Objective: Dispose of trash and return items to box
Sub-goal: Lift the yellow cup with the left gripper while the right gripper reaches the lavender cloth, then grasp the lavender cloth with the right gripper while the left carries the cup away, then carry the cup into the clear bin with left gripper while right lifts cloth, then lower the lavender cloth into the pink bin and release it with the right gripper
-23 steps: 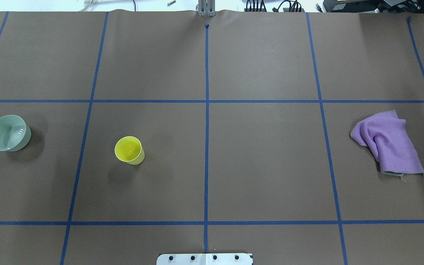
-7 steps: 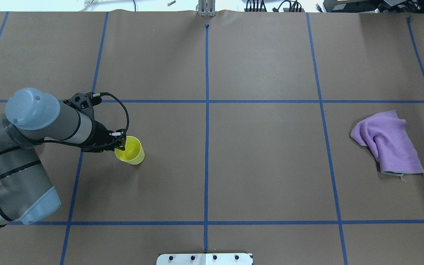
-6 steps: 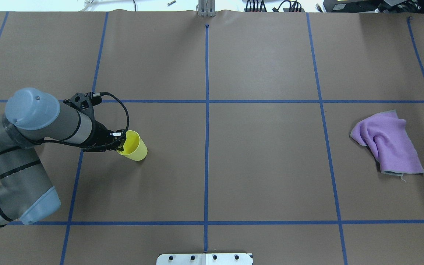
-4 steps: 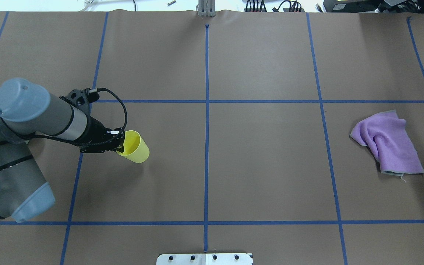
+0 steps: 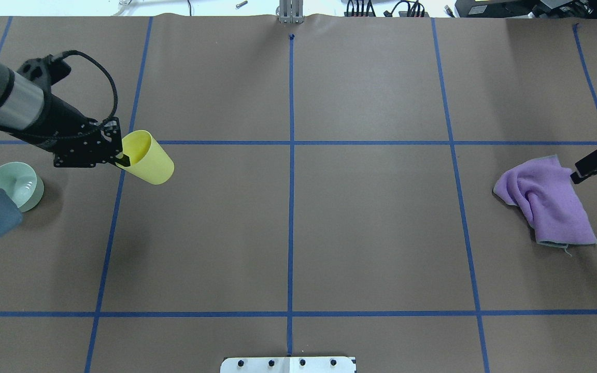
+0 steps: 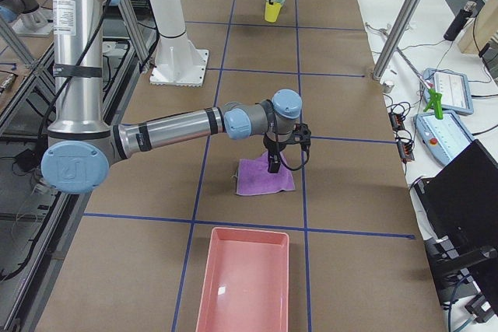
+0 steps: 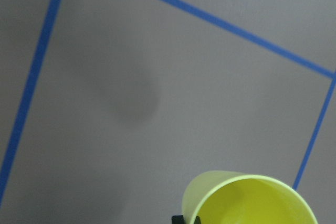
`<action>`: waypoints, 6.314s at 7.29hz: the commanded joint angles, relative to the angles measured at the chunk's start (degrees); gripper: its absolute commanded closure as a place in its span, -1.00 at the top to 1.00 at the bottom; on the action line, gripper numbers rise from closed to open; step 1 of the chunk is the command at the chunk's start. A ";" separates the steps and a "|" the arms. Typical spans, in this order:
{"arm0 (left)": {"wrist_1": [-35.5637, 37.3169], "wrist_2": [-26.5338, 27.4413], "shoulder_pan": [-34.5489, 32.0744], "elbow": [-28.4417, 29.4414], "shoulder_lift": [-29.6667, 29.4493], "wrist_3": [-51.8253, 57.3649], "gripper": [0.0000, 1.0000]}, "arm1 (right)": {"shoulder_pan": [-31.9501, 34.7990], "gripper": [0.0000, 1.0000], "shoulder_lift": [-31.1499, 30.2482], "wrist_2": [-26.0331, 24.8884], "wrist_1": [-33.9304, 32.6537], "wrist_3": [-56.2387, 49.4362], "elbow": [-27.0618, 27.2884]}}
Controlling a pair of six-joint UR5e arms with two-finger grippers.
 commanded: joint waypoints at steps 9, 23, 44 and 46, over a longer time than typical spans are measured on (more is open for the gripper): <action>0.10 -4.61 -9.57 1.13 3.58 9.40 -1.00 | -8.78 1.00 6.35 -3.44 7.19 0.06 -12.81; 0.19 -8.57 -44.24 19.27 18.26 60.92 -1.00 | 8.68 -1.00 4.68 -1.68 -3.84 -0.47 6.40; 3.90 -3.73 -34.56 11.85 16.69 59.64 0.96 | 39.20 -1.00 -10.00 -11.97 -10.57 -29.91 1.62; -4.59 -0.42 -27.27 12.73 16.77 47.07 0.96 | 39.20 -1.00 -9.91 -13.27 -9.35 -31.66 -2.60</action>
